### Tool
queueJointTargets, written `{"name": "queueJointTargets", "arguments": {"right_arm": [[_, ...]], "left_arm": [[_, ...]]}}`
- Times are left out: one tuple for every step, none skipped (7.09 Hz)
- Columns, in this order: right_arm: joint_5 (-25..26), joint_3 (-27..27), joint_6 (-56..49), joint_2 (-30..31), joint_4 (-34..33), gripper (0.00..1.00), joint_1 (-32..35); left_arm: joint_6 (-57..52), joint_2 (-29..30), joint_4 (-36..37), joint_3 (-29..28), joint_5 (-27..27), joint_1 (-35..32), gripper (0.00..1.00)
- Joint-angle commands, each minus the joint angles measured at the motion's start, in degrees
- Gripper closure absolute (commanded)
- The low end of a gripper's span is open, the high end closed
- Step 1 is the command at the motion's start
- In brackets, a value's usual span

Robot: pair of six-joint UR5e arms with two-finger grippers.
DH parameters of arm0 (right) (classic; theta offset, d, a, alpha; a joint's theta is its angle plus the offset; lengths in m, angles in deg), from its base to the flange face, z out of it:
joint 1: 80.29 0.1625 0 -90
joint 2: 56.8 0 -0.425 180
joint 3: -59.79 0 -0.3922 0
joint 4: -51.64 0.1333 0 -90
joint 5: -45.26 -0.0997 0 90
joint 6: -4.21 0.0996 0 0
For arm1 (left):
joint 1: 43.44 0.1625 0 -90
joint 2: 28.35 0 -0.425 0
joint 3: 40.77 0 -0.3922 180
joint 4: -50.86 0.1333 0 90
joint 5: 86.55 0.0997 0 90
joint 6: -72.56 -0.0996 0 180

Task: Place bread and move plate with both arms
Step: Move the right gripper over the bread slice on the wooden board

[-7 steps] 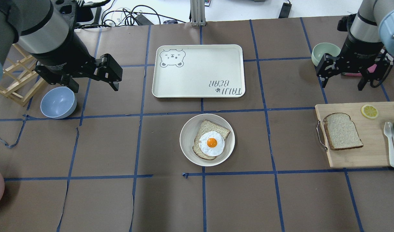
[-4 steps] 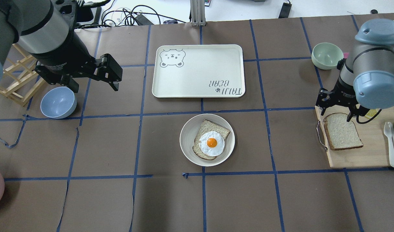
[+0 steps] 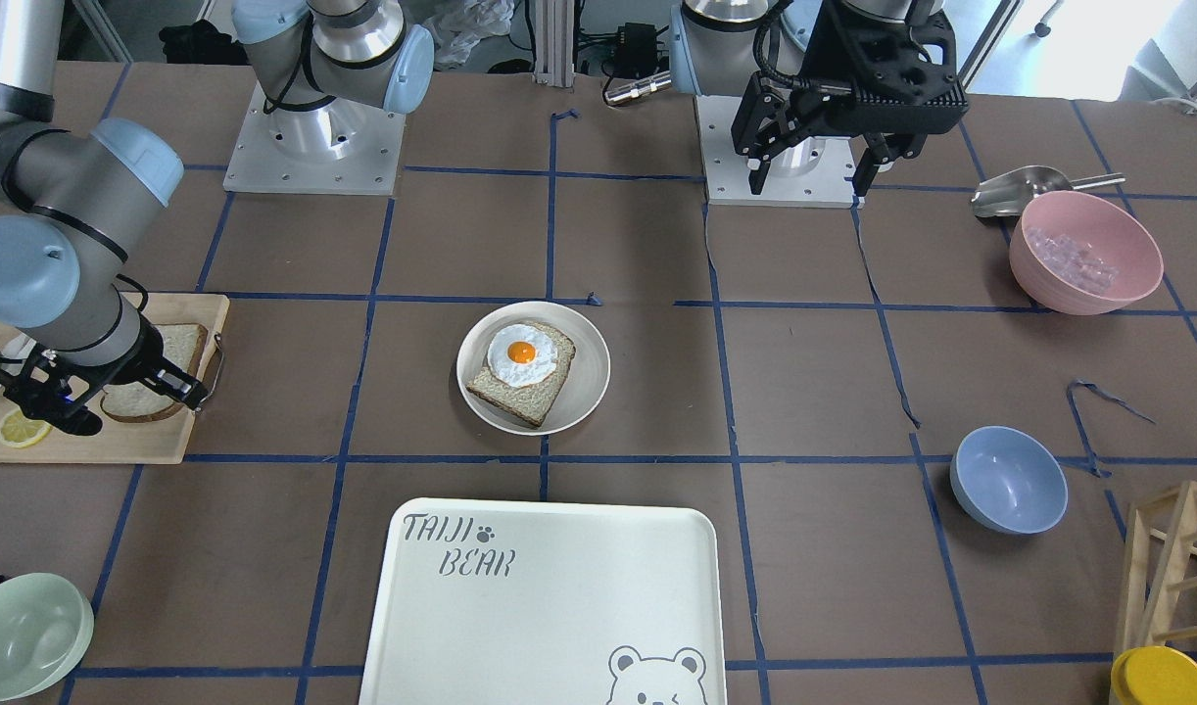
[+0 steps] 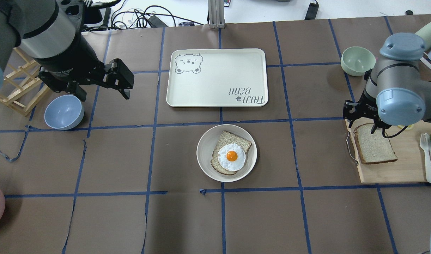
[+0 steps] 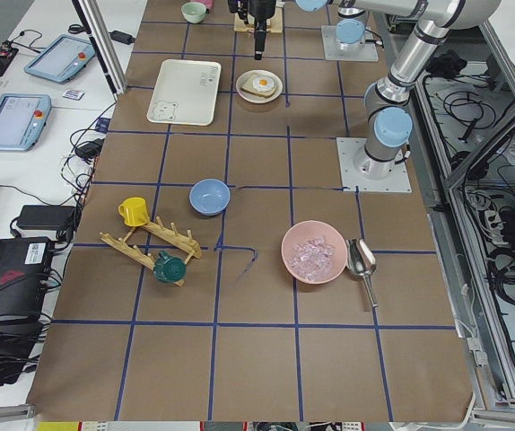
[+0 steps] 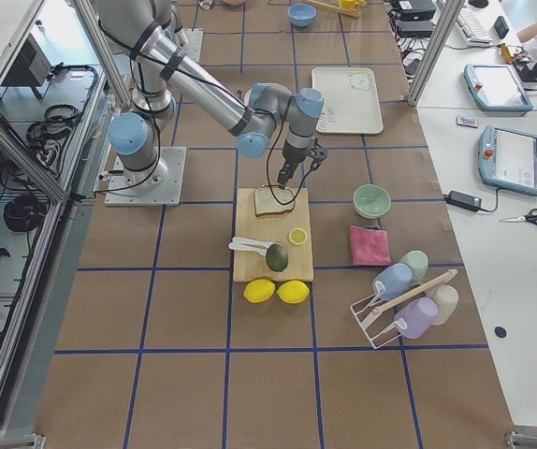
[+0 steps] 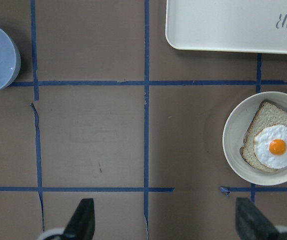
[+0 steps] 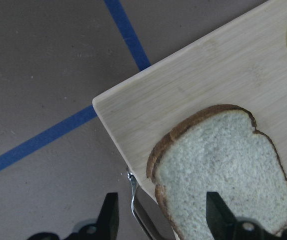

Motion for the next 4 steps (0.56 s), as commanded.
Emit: {"name": "queueJointTargets", "arguments": {"right_arm": [[0.38,-0.07,0.00,-1.89,-2.20,0.37,-0.01],[0.47,0.02,0.09,-2.15,-2.20,0.37,-0.01],[0.56,0.02,0.09,-2.59,-2.20,0.37,-0.44],[0.56,0.02,0.09,-2.77,-2.20,0.39,-0.53]], "left_arm": [[0.05,0.00,0.00,0.00,-0.02,-0.01,0.00],[0.05,0.00,0.00,0.00,0.07,0.07,0.00],[0.05,0.00,0.00,0.00,0.07,0.08,0.00],[-0.04,0.00,0.00,0.00,0.07,0.16,0.00]]}}
